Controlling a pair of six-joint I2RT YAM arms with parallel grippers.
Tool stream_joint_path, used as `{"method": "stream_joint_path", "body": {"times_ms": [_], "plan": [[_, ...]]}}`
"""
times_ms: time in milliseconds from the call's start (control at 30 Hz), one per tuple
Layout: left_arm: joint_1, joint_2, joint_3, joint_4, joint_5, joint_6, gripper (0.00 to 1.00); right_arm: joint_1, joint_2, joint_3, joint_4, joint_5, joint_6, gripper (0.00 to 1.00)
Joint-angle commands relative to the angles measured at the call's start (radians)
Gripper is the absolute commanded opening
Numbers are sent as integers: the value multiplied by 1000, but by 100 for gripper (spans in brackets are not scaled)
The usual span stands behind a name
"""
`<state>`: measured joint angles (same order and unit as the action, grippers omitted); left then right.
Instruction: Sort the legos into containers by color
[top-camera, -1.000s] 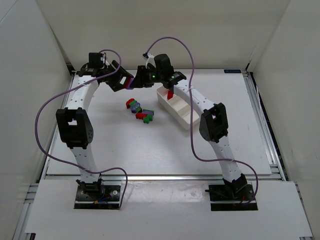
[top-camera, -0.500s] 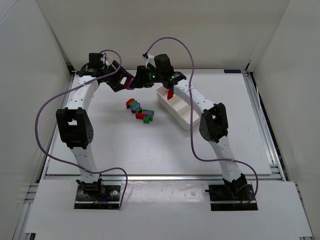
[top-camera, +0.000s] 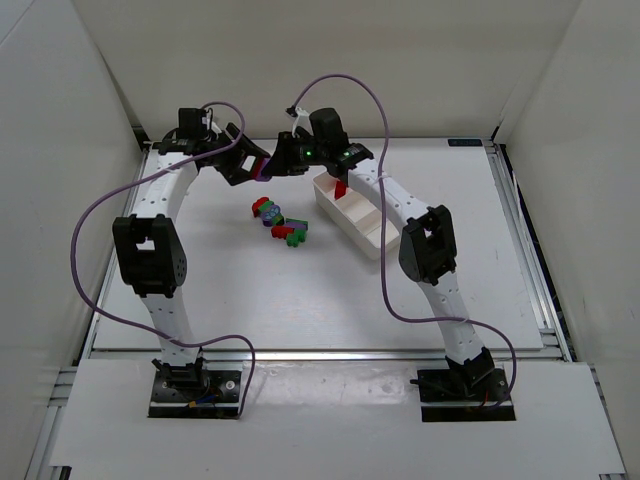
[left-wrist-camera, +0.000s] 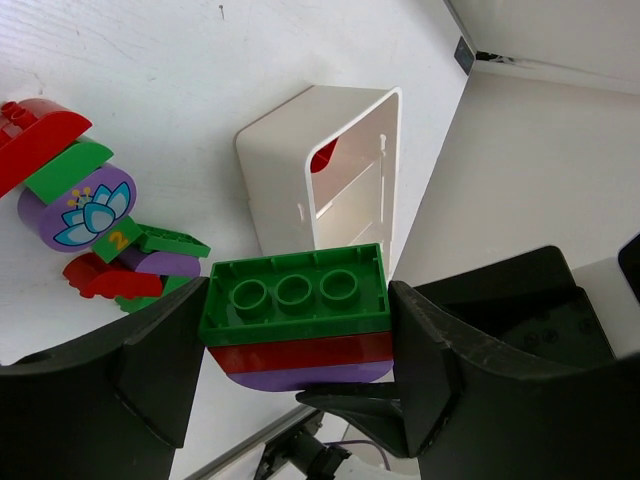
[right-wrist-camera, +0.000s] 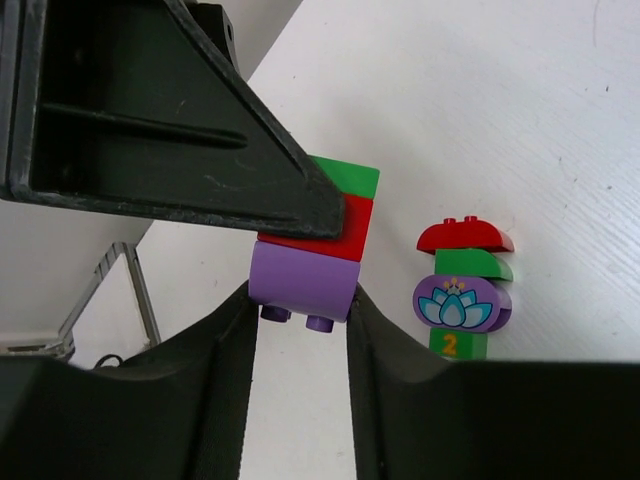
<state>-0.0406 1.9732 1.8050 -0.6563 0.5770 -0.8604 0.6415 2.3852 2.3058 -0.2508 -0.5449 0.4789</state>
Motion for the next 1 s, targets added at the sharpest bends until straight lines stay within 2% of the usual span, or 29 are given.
{"method": "stream_joint_path", "body": {"times_ms": [0,33,67,167,267,300,400,500,533,600,633,733,800,967], "plan": [[-4,-19,-21,20,32,-5,10,7,-1,-5,59,-26,-8,25],[-4,-20,-25,23,35,-3,10,7,-1,-6,56,-27,-6,20],[-4,-23,-27,29,38,-3,10,7,-4,-9,59,-27,-8,10],[-4,-23,-36,41,44,-3,10,7,-9,-22,59,-26,-11,0],[-7,-27,-41,50,46,-2,14,7,-17,-32,64,-27,-11,0],[-8,-28,-42,56,41,-2,20,7,-21,-37,68,-30,-14,0],[-13,-37,-49,66,29,-5,47,10,-32,-48,84,-43,-20,0],[-13,-40,-52,72,29,0,55,9,-49,-66,105,-72,-23,0],[-13,-43,-52,78,38,6,61,7,-50,-68,108,-76,-26,0],[-13,-50,-49,81,43,23,66,4,-69,-77,111,-93,-29,0],[-13,-57,-49,87,44,24,76,1,-73,-89,111,-101,-34,0],[-13,-69,-52,93,50,27,92,-8,-101,-129,125,-115,-39,0],[-13,-76,-55,96,58,34,99,-17,-119,-154,131,-119,-45,0],[-7,-96,-62,119,99,41,99,-29,-144,-170,136,-150,-65,0]]}}
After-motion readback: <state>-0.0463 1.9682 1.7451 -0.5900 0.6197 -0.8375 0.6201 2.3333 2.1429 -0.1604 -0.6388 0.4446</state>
